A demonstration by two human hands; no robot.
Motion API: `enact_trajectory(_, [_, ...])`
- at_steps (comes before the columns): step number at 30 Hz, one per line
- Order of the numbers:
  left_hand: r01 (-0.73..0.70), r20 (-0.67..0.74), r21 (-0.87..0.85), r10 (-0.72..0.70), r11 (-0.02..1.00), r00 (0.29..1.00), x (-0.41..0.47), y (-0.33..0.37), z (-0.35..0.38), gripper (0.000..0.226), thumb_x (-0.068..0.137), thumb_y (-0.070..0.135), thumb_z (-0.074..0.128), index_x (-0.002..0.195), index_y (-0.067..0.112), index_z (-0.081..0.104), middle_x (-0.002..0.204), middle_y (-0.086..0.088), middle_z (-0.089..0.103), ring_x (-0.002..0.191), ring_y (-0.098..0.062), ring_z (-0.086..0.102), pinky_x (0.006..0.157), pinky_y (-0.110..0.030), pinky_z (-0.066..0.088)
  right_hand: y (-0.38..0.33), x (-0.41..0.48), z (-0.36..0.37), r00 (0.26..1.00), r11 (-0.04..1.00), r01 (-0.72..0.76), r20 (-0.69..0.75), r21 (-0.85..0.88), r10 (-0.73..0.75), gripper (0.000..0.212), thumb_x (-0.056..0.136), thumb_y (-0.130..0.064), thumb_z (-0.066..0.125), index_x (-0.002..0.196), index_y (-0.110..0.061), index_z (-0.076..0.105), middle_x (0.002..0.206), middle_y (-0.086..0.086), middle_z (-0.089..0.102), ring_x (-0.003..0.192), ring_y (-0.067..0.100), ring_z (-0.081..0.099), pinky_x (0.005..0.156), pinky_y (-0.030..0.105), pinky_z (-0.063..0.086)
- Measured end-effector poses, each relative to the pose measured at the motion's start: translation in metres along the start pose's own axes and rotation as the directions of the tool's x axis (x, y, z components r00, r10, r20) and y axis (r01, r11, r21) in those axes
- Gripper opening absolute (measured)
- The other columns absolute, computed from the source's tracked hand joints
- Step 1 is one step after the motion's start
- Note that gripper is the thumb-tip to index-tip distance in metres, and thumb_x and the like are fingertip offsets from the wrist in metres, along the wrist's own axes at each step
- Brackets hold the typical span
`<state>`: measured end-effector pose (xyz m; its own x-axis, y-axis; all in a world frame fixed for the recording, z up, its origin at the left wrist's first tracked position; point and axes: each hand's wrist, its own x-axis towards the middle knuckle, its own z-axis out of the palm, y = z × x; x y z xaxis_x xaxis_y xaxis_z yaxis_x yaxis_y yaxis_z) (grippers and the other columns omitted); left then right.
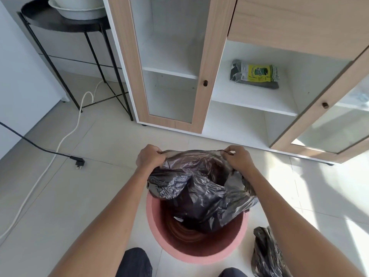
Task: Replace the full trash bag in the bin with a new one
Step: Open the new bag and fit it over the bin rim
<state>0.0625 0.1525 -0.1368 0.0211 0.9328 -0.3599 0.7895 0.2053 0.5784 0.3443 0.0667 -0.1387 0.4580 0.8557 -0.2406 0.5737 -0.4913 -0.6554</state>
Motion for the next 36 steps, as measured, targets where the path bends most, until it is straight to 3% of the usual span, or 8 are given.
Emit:
enact_trajectory(6, [0.172,0.052,-0.124,-0.167,0.977,0.985,0.030,-0.003,0.013,0.031,0.070,0.035,0.073,0.052,0.014,0.061,0.055,-0.002,0.059,0.056,-0.023,0.058,0.055,-0.025,0.043,0.006,0.022,0.014,0.997,0.997,-0.076,-0.028,-0.001,0.076,0.022,0.088,-0.036,0.070,0.085,-0.015,0.075,0.079,0.009,0.070,0.080,0.025,0.063,0.069,0.024,0.039])
enact_trajectory(12, [0.298,0.196,-0.075,-0.279,0.952,0.940,0.048,-0.012,0.022,0.043,0.074,0.040,0.073,0.095,0.003,0.066,0.095,-0.012,0.068,0.085,-0.029,0.066,0.074,-0.033,0.055,0.006,0.036,0.019,0.990,0.990,-0.127,0.061,-0.063,0.131,0.032,0.088,-0.041,0.071,0.086,-0.010,0.079,0.080,0.007,0.069,0.082,0.023,0.060,0.072,0.024,0.041])
enact_trajectory(16, [0.386,0.432,-0.006,-0.345,0.923,0.833,0.044,-0.032,0.012,0.043,0.073,0.049,0.077,0.083,0.009,0.066,0.094,-0.009,0.071,0.079,-0.023,0.068,0.076,-0.030,0.057,0.021,0.035,0.008,0.968,0.982,-0.155,0.184,-0.103,0.172,0.038,0.091,-0.043,0.066,0.084,-0.007,0.077,0.082,0.010,0.068,0.083,0.026,0.062,0.073,0.027,0.043])
enact_trajectory(19, [0.468,0.599,-0.137,-0.304,0.873,0.741,0.035,-0.052,-0.001,0.039,0.075,0.054,0.077,0.081,0.018,0.064,0.100,-0.005,0.069,0.091,-0.017,0.063,0.094,-0.032,0.051,0.034,0.020,-0.006,0.951,0.982,-0.183,0.244,-0.052,0.190,0.049,0.091,-0.052,0.063,0.070,-0.007,0.065,0.070,0.012,0.059,0.066,0.022,0.052,0.064,0.029,0.041])
enact_trajectory(24, [0.465,0.668,-0.247,-0.198,0.850,0.718,-0.002,-0.063,-0.027,0.055,0.055,0.054,0.089,0.092,0.023,0.064,0.084,0.004,0.065,0.070,-0.007,0.053,0.059,-0.018,0.042,0.044,-0.011,-0.019,0.963,0.980,-0.190,0.204,0.053,0.176,0.049,0.089,-0.054,0.064,0.086,-0.005,0.071,0.078,0.009,0.068,0.068,0.017,0.058,0.061,0.026,0.042])
enact_trajectory(27, [0.424,0.682,-0.362,-0.074,0.830,0.728,-0.021,-0.076,-0.040,0.084,0.025,0.042,0.099,0.100,0.022,0.068,0.087,0.003,0.072,0.075,-0.010,0.063,0.072,-0.021,0.053,0.053,-0.031,-0.024,0.969,0.976,-0.179,0.195,0.122,0.154,0.037,0.092,-0.047,0.063,0.098,-0.012,0.073,0.095,0.013,0.073,0.074,0.019,0.060,0.060,0.027,0.045])
enact_trajectory(30, [0.447,0.634,-0.444,-0.080,0.776,0.769,-0.036,-0.088,-0.044,0.061,0.063,0.014,0.090,0.119,0.013,0.065,0.092,-0.003,0.075,0.085,-0.019,0.069,0.094,-0.033,0.052,0.065,-0.051,-0.029,0.956,0.942,-0.245,0.219,0.228,0.195,0.027,0.093,-0.037,0.067,0.107,-0.015,0.070,0.085,0.007,0.069,0.067,0.016,0.056,0.061,0.027,0.050])
enact_trajectory(36, [0.402,0.582,-0.332,-0.150,0.853,0.799,-0.072,-0.091,-0.045,0.028,0.085,0.008,0.073,0.112,0.007,0.067,0.099,-0.012,0.076,0.091,-0.025,0.073,0.081,-0.033,0.060,0.087,-0.088,-0.033,0.932,0.842,-0.335,0.280,0.422,0.230,0.031,0.092,0.005,0.062,0.117,-0.012,0.065,0.095,0.017,0.068,0.068,0.018,0.060,0.061,0.023,0.053])
